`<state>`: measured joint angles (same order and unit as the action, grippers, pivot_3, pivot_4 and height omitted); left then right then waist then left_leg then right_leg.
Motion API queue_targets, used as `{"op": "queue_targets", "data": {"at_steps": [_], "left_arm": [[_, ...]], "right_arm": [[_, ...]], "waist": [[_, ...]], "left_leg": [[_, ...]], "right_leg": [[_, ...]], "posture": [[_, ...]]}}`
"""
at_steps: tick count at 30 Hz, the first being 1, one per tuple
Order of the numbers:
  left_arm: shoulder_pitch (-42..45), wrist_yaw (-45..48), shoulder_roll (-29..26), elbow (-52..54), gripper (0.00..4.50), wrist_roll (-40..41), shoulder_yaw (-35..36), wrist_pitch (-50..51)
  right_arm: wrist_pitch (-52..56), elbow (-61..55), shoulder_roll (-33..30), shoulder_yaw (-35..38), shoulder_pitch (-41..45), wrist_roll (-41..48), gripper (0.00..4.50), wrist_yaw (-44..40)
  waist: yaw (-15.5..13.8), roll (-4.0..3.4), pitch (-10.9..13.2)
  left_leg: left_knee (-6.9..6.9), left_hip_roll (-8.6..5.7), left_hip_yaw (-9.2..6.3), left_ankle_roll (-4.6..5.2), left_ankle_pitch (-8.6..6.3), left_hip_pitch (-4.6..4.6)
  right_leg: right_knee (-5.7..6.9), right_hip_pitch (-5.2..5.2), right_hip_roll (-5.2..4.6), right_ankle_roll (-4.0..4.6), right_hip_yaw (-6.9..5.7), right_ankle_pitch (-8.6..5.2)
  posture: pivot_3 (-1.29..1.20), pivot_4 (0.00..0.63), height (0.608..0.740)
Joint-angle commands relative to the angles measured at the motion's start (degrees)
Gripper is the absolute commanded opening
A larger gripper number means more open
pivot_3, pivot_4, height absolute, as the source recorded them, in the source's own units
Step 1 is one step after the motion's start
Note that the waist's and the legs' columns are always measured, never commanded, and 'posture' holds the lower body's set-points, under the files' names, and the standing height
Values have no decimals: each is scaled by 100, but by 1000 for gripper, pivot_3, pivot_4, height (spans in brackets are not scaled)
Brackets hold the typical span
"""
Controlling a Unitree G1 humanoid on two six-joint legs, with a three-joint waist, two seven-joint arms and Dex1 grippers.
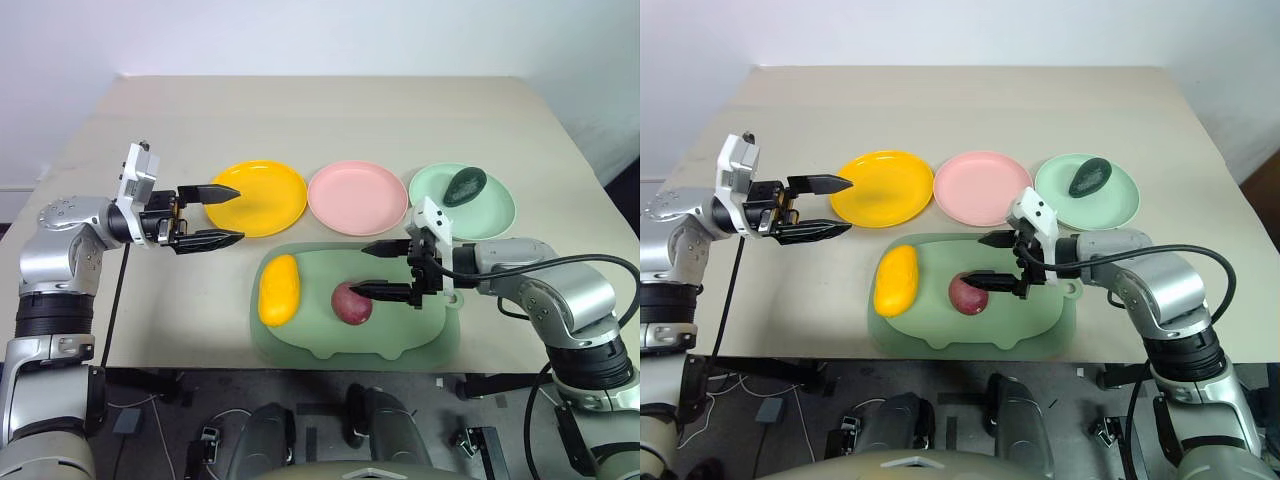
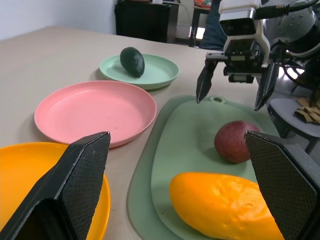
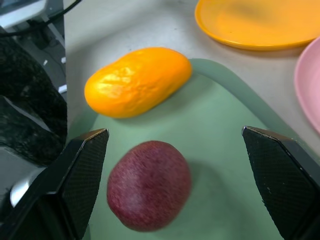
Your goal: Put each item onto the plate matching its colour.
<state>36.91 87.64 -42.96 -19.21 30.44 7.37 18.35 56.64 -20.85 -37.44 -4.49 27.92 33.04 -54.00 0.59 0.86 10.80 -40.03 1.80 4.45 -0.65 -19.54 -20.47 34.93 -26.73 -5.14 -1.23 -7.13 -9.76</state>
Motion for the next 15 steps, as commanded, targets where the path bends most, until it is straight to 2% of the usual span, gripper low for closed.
{"op": "queue_targets", "data": {"at_steps": [1,9,15], "left_arm": [[153,74,-56,24,4500,-1,-26,12],[63,319,-195,215,4500,131,-27,375],[-283,486,-791,682,4500,709,-280,780]], "right_arm": [[77,-192,-27,-70,199,154,4487,25],[-31,-155,-109,-515,270,-12,4487,17],[-305,-58,-165,-917,342,-351,4487,-4]], "waist": [[1,0,0],[0,1,0],[11,6,4]], "left_leg": [[0,0,0,0,0,0],[0,0,-1,2,-1,0],[2,2,0,4,-2,-2]], "right_leg": [[0,0,0,0,0,0],[-1,0,1,0,0,0],[-2,-4,4,0,2,-2]], "posture": [[0,150,740],[0,150,740],[0,150,740]]}}
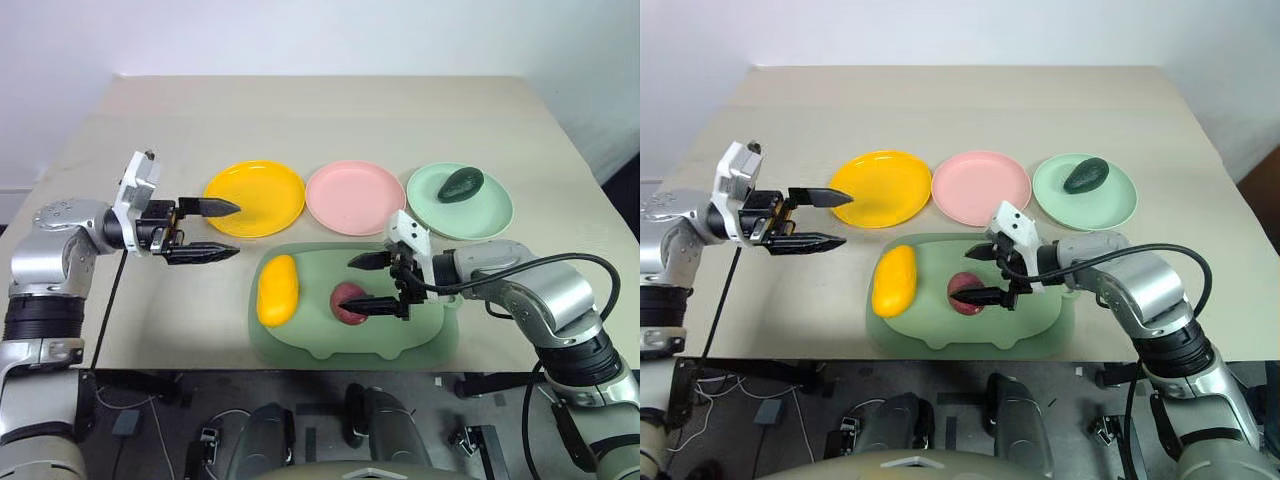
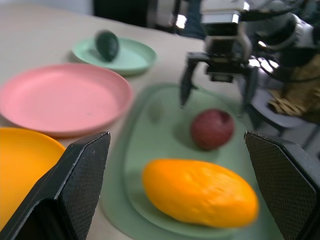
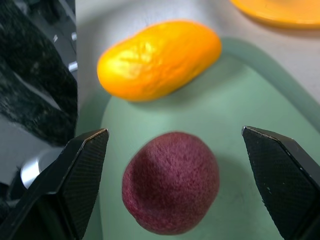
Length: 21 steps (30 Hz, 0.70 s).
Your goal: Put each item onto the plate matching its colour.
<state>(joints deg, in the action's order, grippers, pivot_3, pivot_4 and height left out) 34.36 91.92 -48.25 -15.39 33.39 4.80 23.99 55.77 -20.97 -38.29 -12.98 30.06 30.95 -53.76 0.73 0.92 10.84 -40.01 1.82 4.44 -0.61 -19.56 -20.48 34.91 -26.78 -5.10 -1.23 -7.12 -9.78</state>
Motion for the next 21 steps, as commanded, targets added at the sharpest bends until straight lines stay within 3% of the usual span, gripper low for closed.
{"op": "queue_targets", "data": {"at_steps": [1,21], "left_arm": [[-74,58,-364,392,4500,592,-62,331],[-143,58,-603,533,4500,781,-179,226]], "right_arm": [[-226,-30,-89,-97,136,-173,4487,-32],[-651,70,-387,-724,92,-742,4487,-376]], "waist": [[-4,2,1],[-12,9,5]], "left_leg": [[0,0,0,0,0,-1],[-1,-1,1,1,-1,0]], "right_leg": [[-2,-1,0,0,0,0],[-16,1,0,-3,1,-2]], "posture": [[0,150,740],[0,150,740]]}}
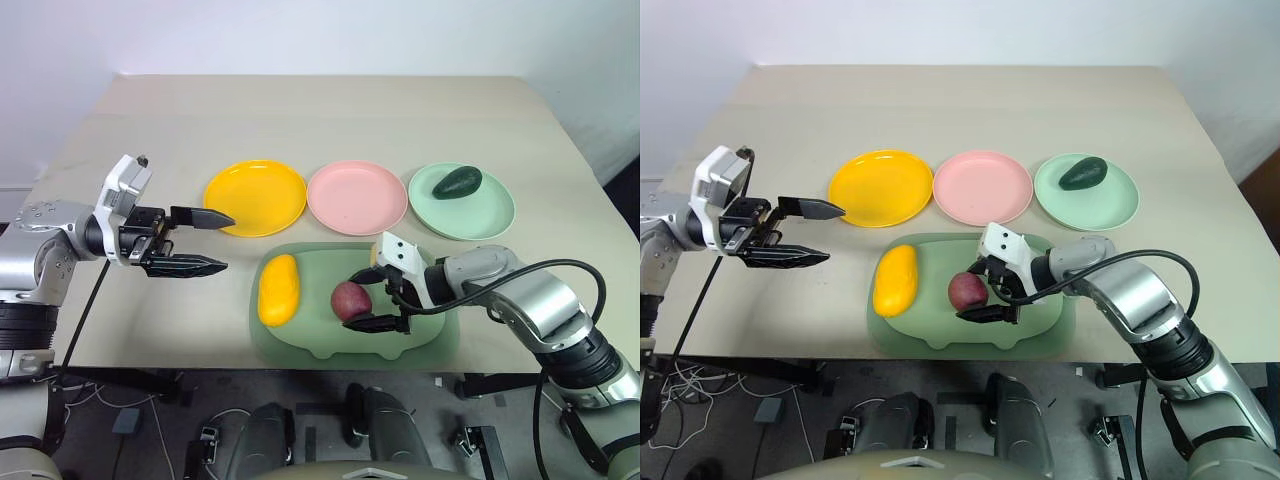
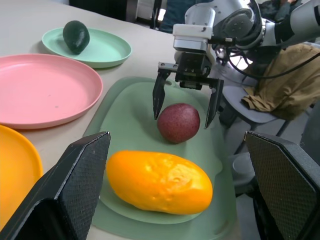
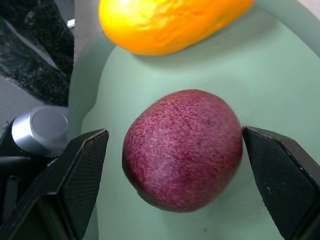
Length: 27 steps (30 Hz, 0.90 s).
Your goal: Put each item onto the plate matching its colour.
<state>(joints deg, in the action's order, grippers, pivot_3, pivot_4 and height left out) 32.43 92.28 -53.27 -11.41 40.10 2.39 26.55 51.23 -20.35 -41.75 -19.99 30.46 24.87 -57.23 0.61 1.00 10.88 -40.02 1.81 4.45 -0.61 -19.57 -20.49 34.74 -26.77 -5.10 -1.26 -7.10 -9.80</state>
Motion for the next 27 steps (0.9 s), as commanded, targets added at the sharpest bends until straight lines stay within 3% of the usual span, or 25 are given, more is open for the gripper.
{"op": "queue_targets", "data": {"at_steps": [1,6,12,17,23,27], "left_arm": [[47,22,-79,129,4500,92,73,-34],[16,22,-31,119,4500,12,114,-72],[85,22,1,5,4500,-76,161,-125],[101,22,47,-21,4500,-101,165,-131],[124,22,103,-53,4500,-141,140,-138],[172,22,168,-103,4500,-180,134,-156]], "right_arm": [[-252,52,-24,-69,64,-203,4487,-23],[-212,251,162,-20,113,-242,4487,63],[-243,336,271,25,149,-244,3226,82],[-299,412,321,104,192,-266,3221,149],[-159,689,809,622,571,11,3221,425],[-700,1582,1085,763,1023,-561,3221,1013]], "waist": [[0,0,0],[1,0,0],[-2,1,0],[-1,1,0],[2,1,1],[8,2,1]], "left_leg": [[0,0,0,0,0,0],[0,-1,1,0,0,0],[0,0,0,0,0,0],[0,-1,0,0,0,-1],[0,1,0,0,0,-1],[0,0,2,0,0,-1]], "right_leg": [[0,0,0,0,0,0],[0,0,0,0,0,0],[-1,1,0,1,0,1],[-1,0,0,1,-1,0],[0,0,4,2,0,1],[0,0,3,3,0,2]], "posture": [[0,150,740],[0,150,740],[0,150,740],[0,150,740],[0,150,740],[0,150,740]]}}
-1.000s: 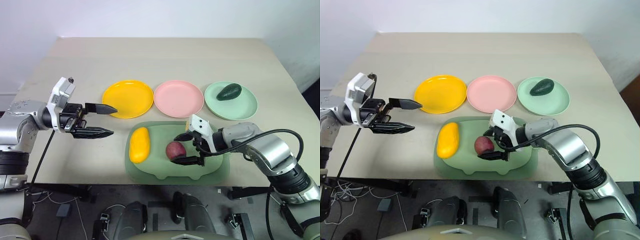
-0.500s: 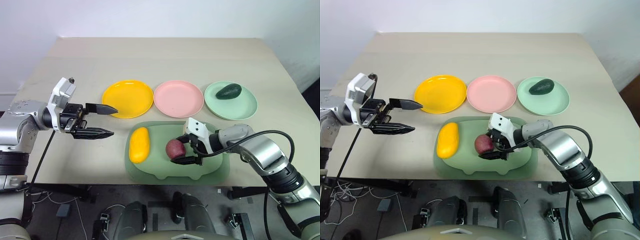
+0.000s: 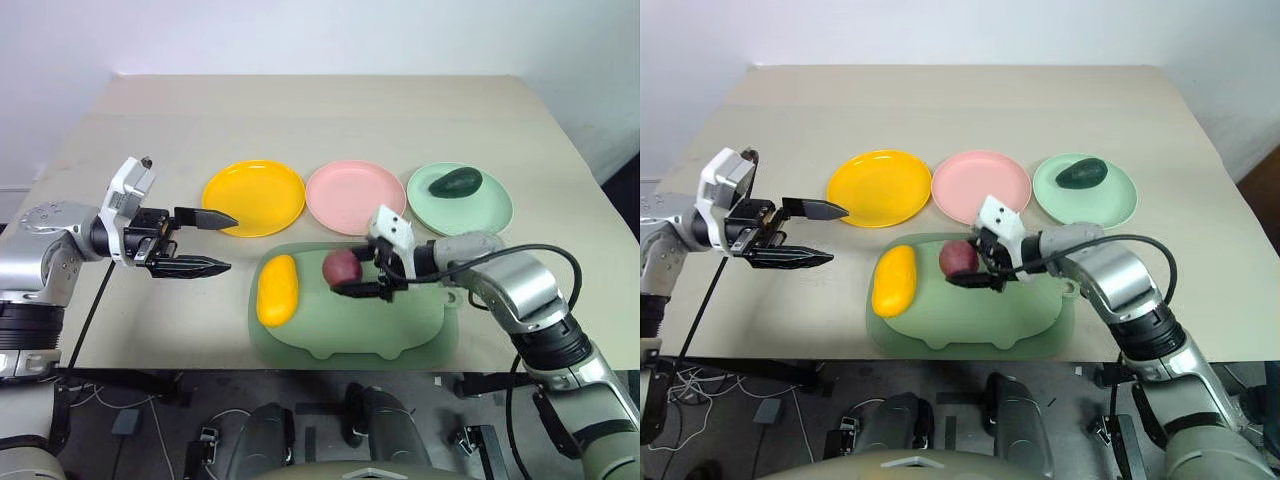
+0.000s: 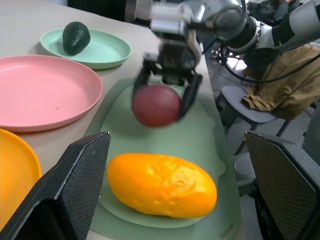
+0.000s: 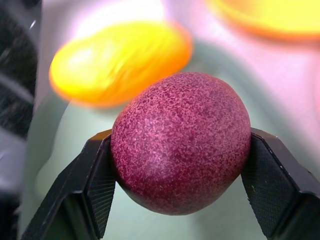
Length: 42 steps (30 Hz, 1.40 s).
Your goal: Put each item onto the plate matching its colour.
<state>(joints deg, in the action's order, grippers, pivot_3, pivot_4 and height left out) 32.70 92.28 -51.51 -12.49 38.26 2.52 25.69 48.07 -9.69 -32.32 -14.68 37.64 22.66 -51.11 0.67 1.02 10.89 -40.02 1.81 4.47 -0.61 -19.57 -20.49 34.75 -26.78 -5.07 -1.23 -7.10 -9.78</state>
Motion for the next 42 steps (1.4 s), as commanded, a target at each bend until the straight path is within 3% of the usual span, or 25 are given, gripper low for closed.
{"op": "queue_targets", "data": {"at_steps": [1,7,15,17,19,25,37,42], "left_arm": [[144,22,2,1,4500,-4,116,-75],[161,22,23,-28,4500,-48,126,-80],[56,14,9,68,4500,-53,231,-28],[17,3,4,90,4500,-61,258,-32],[-4,-2,7,107,4500,-64,280,-23],[-43,-30,1,189,4500,-26,340,56],[89,-9,70,107,4500,-79,224,133],[199,-487,223,167,4500,-200,180,379]], "right_arm": [[-443,747,187,267,388,-364,3221,421],[-967,2151,600,611,944,-720,3221,1062],[-1629,3413,911,609,1471,-1142,3221,1221],[-1521,3520,1016,702,1525,-1039,3927,1169],[-1415,3530,1060,702,1530,-988,4482,1034],[-1391,3358,1131,669,1450,-1142,4482,1049],[-1338,2752,1492,1776,1606,-310,4482,1366],[-1525,2789,1472,1821,1596,-408,4482,1566]], "waist": [[1,0,0],[14,0,0],[33,-1,1],[32,-1,1],[32,-1,1],[21,-2,1],[28,-2,2],[12,-2,2]], "left_leg": [[0,0,0,0,0,1],[0,-1,3,1,0,-4],[2,0,2,1,0,-4],[2,1,3,1,0,-5],[2,1,3,1,0,-5],[1,0,2,1,0,-5],[2,1,2,0,0,-4],[1,0,1,0,0,-3]], "right_leg": [[0,0,0,0,0,0],[12,0,-2,0,1,1],[17,-4,-1,0,3,1],[17,-4,-1,0,3,1],[17,-4,-2,0,3,1],[19,-4,-3,0,4,1],[20,-4,-2,0,4,1],[20,-1,-4,0,4,1]], "posture": [[0,150,740],[0,150,740],[0,150,740],[0,150,740],[0,150,740],[0,150,740],[0,150,740],[0,150,740]]}}
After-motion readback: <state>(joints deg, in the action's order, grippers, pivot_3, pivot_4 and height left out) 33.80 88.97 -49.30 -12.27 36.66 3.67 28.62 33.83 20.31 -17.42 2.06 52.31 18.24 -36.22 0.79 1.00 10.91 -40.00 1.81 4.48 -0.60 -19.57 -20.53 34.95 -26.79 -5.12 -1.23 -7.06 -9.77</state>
